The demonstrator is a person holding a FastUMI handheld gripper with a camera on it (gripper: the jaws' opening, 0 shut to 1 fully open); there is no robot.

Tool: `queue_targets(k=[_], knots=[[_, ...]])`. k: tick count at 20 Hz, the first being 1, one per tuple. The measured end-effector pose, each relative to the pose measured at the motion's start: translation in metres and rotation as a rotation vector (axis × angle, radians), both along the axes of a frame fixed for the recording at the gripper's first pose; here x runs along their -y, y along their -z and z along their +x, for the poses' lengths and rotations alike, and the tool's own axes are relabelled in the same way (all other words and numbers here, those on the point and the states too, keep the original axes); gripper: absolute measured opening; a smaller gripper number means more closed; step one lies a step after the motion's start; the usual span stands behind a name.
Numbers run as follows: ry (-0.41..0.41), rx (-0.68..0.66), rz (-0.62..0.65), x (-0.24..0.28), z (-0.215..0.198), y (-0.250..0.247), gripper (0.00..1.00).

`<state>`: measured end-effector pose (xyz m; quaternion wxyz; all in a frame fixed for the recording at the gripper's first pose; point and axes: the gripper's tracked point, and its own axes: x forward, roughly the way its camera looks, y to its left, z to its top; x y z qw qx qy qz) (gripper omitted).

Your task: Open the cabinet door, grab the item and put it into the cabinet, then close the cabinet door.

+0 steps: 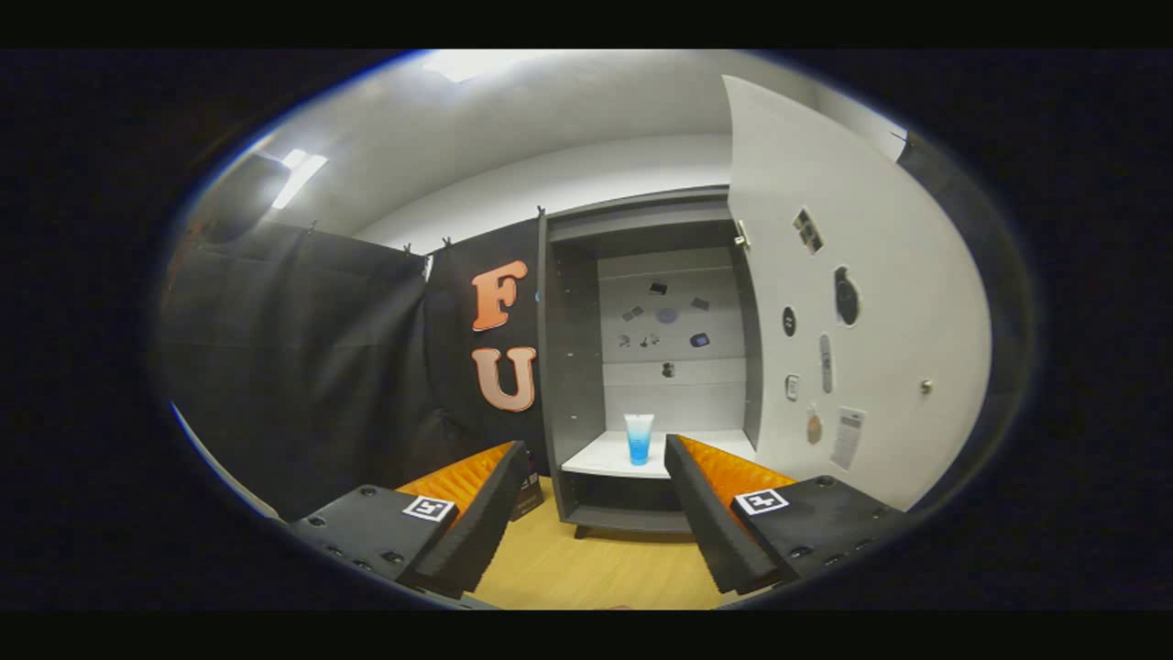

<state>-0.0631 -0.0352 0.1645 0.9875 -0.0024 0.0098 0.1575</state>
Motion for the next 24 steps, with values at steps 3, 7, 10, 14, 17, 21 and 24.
queue_targets(k=[3,7,10,14,17,21,24], knots=[[0.066,0.045,-0.014,0.033,-0.039,-0.01,0.95],[0.202,0.072,-0.058,0.09,-0.082,-0.018,0.96],[0.365,0.088,-0.091,0.143,-0.094,-0.023,0.97],[0.549,0.083,-0.072,0.207,-0.086,-0.022,0.98],[0.606,0.071,-0.015,0.234,-0.066,-0.015,0.99],[0.617,0.062,0.09,0.255,-0.042,-0.007,0.98],[0.609,0.059,0.08,0.268,-0.032,-0.001,0.97]])
